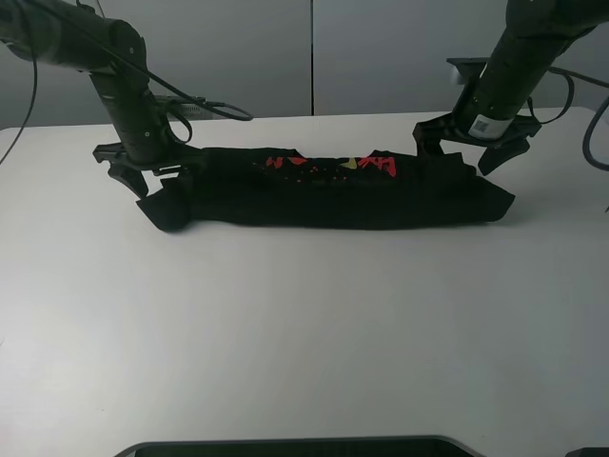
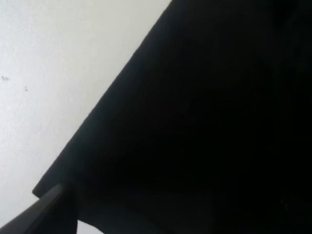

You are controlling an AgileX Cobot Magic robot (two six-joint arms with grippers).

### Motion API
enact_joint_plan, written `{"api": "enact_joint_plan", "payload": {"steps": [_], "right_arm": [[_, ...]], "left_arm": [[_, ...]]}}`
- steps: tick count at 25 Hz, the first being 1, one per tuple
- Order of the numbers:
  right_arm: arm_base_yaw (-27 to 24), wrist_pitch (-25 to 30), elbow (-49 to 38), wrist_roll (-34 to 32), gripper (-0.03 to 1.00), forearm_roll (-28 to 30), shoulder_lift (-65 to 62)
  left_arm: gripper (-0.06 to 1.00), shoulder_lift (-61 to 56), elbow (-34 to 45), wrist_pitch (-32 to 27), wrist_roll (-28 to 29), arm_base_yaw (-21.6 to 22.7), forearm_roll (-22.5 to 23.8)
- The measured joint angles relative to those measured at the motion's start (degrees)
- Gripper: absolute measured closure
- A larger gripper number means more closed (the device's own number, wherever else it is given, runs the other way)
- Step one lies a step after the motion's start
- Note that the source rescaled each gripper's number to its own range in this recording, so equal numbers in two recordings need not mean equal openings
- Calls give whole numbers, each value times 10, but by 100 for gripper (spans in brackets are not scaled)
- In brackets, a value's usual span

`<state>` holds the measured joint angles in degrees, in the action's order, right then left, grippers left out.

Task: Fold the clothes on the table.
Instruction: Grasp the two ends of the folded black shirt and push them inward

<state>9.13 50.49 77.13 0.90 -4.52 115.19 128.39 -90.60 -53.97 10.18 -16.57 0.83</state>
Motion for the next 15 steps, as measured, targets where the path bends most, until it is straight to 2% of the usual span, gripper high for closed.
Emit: {"api": "enact_joint_plan", "payload": {"steps": [8,15], "right_arm": [[-46,46,61,1,-3,-4,38],[-52,49,66,5,-3,9,76]], "left_arm": [[-4,18,-2,-1,1,0,1],[-4,18,-3,-2,0,0,1]]}}
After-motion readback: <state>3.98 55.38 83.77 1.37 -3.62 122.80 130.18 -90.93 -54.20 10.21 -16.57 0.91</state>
